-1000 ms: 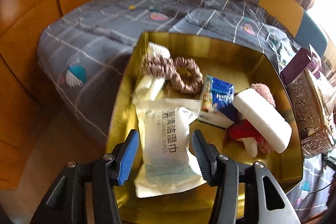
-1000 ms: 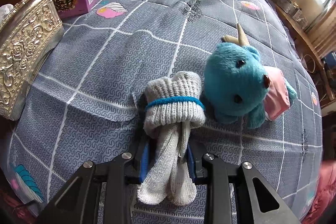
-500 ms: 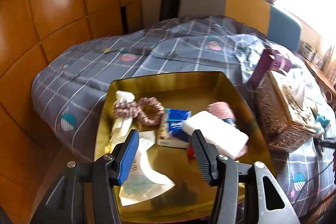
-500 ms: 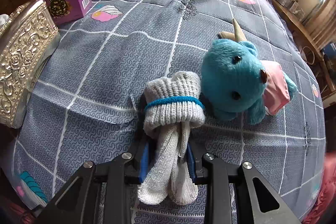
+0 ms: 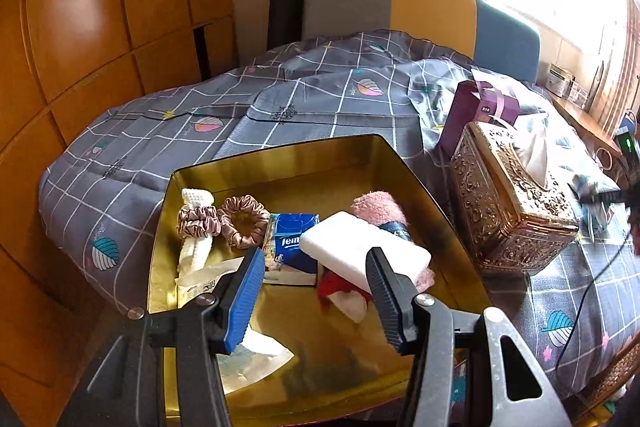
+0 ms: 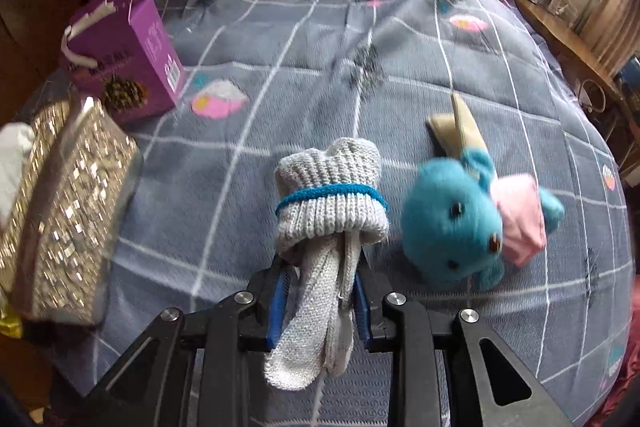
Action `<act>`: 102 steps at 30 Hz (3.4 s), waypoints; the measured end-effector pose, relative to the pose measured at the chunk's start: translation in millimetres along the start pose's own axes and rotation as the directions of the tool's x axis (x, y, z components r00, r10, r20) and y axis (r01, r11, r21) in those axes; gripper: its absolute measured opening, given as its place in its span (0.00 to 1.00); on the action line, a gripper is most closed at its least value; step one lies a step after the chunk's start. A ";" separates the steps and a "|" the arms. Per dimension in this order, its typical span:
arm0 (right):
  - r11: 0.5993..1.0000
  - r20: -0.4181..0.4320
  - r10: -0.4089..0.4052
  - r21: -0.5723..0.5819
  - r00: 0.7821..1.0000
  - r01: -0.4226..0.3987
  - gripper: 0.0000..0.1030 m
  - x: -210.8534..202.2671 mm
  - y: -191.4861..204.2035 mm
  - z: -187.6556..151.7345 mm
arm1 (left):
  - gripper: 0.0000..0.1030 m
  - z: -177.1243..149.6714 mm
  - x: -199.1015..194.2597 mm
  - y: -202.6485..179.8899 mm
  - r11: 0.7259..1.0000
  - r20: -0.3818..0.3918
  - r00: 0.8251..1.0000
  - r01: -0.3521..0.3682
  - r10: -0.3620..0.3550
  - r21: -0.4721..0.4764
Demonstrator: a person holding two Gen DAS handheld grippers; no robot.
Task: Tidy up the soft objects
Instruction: 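Withdraw the left tool from the tray while right tool lifts the grey glove, then carry the grey knit glove over the gold tray with the right tool, then release the glove into the tray and withdraw the right tool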
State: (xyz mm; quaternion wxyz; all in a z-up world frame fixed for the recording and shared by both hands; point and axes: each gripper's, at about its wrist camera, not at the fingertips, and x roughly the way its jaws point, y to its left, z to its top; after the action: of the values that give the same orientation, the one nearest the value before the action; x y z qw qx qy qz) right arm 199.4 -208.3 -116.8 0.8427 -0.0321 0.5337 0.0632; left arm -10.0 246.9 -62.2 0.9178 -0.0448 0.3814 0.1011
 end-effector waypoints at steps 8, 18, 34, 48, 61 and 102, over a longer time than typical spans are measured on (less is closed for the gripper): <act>0.998 0.079 0.008 0.064 0.997 -0.013 0.28 -22.4 15.4 58.6 | 0.51 -3.6 1.9 -5.6 1.000 -0.007 1.000 0.023 -0.023 0.021; 0.998 0.173 0.020 0.057 0.985 -0.030 0.28 -56.0 50.8 126.0 | 0.51 -6.9 4.3 -14.3 0.998 -0.016 0.999 0.044 -0.044 0.048; 0.969 0.325 0.207 -0.199 0.923 -0.148 0.28 -109.1 167.1 166.5 | 0.51 -12.6 7.1 -25.5 0.994 -0.035 0.997 0.071 -0.068 0.080; 0.709 0.116 0.494 -0.627 0.861 -0.322 0.28 -129.4 299.3 76.0 | 0.51 -16.9 8.7 -21.8 0.995 -0.044 0.997 0.069 -0.066 0.073; 0.507 -0.158 0.604 -0.680 0.781 -0.530 0.28 -105.6 363.3 -13.5 | 0.51 -20.2 -11.3 80.3 0.980 -0.026 0.990 -0.141 0.139 -0.139; 0.593 -0.302 0.451 -0.602 0.840 -0.535 0.58 -13.3 394.9 -88.2 | 0.51 -28.8 -2.3 60.1 0.980 -0.045 0.989 -0.145 0.140 -0.133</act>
State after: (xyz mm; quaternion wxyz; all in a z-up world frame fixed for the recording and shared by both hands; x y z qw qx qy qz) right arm 59.2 171.0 -137.2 0.6899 -0.1850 0.5113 0.4779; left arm -44.6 300.7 -81.2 0.8961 -0.0816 0.3920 0.1916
